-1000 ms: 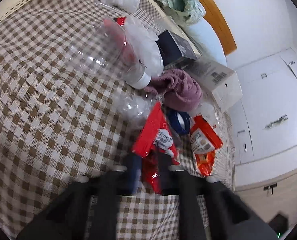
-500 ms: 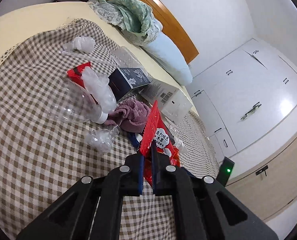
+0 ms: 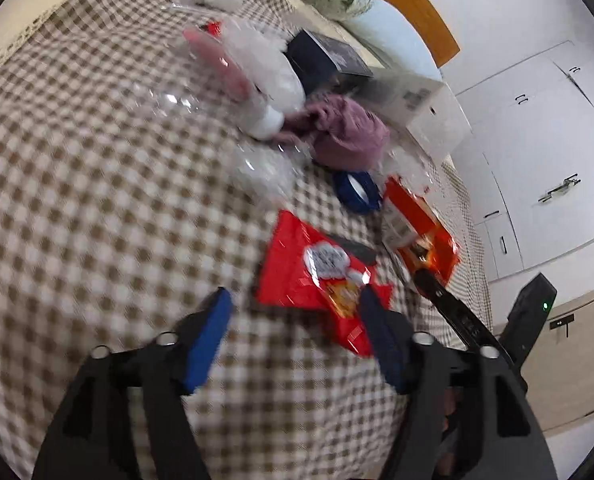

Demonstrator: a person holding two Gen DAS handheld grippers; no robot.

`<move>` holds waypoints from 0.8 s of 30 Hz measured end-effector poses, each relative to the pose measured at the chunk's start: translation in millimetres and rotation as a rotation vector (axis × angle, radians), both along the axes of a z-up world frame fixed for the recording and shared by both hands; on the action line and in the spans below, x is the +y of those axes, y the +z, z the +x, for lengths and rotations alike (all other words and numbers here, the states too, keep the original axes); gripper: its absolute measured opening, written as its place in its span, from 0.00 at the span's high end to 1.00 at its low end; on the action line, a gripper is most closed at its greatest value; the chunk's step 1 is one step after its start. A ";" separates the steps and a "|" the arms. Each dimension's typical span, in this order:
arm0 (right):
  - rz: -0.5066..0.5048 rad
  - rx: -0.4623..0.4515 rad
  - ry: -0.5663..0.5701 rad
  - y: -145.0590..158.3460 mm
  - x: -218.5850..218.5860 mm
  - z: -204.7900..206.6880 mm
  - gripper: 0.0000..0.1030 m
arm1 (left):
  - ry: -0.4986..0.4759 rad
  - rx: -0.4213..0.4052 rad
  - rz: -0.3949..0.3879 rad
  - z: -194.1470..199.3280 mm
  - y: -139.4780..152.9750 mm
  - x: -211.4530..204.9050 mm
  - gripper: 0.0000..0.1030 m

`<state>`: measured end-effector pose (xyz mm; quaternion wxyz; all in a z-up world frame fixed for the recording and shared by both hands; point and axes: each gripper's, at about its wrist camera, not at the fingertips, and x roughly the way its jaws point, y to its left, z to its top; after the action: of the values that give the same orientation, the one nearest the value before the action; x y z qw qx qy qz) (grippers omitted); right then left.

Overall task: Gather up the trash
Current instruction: 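Grasp the red-orange snack bag with the right tool while left holds the red packet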

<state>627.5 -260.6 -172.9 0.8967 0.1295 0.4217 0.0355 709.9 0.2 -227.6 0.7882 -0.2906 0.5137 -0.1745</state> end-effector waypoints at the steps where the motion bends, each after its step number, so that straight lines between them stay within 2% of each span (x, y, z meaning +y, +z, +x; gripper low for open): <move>1: -0.001 -0.002 -0.002 0.2 1.3 1.8 0.81 | -0.005 0.008 0.006 -1.8 0.8 -4.7 0.36; 3: -0.006 -0.002 -0.001 -0.5 0.9 6.2 0.81 | -0.038 -0.008 0.018 -8.3 5.5 -21.2 0.36; 6: -0.005 0.000 -0.007 -0.6 0.8 6.8 0.81 | -0.075 -0.052 0.089 -17.0 14.6 -45.7 0.34; 9: -0.016 0.003 -0.005 -1.5 2.9 5.8 0.81 | -0.087 -0.136 0.300 -25.5 21.8 -70.0 0.31; 10: -0.019 0.004 -0.005 -1.7 2.9 6.6 0.81 | -0.094 -0.175 0.399 -28.6 25.3 -76.7 0.31; 12: -0.020 0.004 -0.005 -1.7 3.8 6.9 0.81 | -0.139 -0.249 0.481 -34.8 30.7 -84.0 0.31; 15: -0.027 0.003 -0.004 -1.9 5.3 7.4 0.81 | -0.132 -0.371 0.638 -40.3 37.3 -93.0 0.31; 17: -0.035 0.004 -0.003 -2.6 7.1 8.5 0.81 | -0.204 -0.459 0.708 -37.3 40.5 -102.4 0.31; 18: -0.039 0.004 -0.001 -2.9 8.4 8.9 0.81 | -0.239 -0.472 0.723 -33.7 38.8 -106.6 0.41; 19: -0.041 0.002 0.000 -2.8 9.8 8.8 0.81 | -0.257 -0.446 0.741 -27.5 32.2 -108.4 0.74; 20: -0.042 -0.002 0.000 -2.3 10.0 8.6 0.81 | -0.250 -0.393 0.714 -22.1 26.8 -102.8 0.93; 21: -0.042 -0.006 0.000 -1.3 10.2 7.8 0.82 | -0.220 -0.336 0.636 -17.5 24.8 -88.8 1.00; 22: -0.039 -0.015 -0.001 0.9 10.0 6.5 0.82 | -0.196 -0.331 0.589 -16.2 28.8 -80.3 1.00; 23: -0.033 -0.027 -0.005 4.2 9.2 4.3 0.82 | -0.155 -0.347 0.532 -18.1 39.1 -65.6 1.00; 24: -0.022 -0.039 -0.005 8.2 8.4 1.3 0.82 | -0.095 -0.379 0.437 -22.0 57.0 -44.0 1.00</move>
<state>628.8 -252.3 -164.6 0.9062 0.1199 0.4043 0.0309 687.9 -43.8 -170.6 0.9050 -0.0520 0.3956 -0.1477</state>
